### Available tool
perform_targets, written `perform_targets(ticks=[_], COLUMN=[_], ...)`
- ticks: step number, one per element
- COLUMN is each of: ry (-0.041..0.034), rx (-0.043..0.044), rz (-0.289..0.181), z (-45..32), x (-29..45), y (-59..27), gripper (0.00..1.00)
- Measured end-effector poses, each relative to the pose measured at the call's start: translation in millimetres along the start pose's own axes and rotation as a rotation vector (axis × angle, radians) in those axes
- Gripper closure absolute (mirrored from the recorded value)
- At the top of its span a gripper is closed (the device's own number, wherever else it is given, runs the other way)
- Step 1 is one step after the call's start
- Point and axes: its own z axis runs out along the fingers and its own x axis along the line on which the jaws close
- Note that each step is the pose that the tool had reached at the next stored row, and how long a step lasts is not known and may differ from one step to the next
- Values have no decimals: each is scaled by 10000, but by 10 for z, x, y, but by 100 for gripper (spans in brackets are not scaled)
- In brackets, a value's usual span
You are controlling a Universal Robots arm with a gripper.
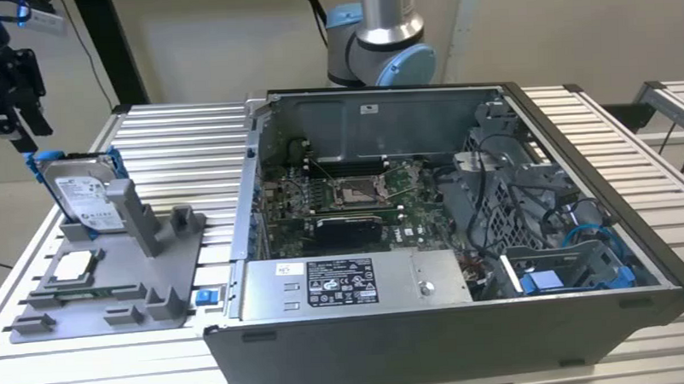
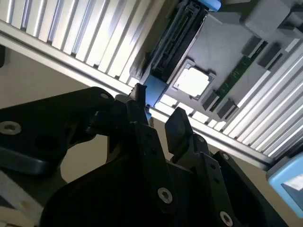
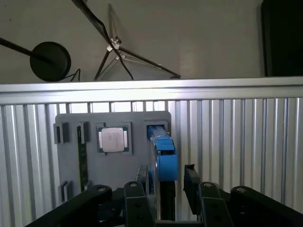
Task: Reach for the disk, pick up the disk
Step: 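Pick up the disk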
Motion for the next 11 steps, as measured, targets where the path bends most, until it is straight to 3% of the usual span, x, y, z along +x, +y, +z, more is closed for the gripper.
perform_targets(ticks=[2, 3, 11], ry=[0, 0, 0], rx=[-3, -2, -7], rz=[-99, -130, -524], z=[26, 40, 183], x=[-1, 0, 1], y=[-7, -10, -56], gripper=[100, 0, 0])
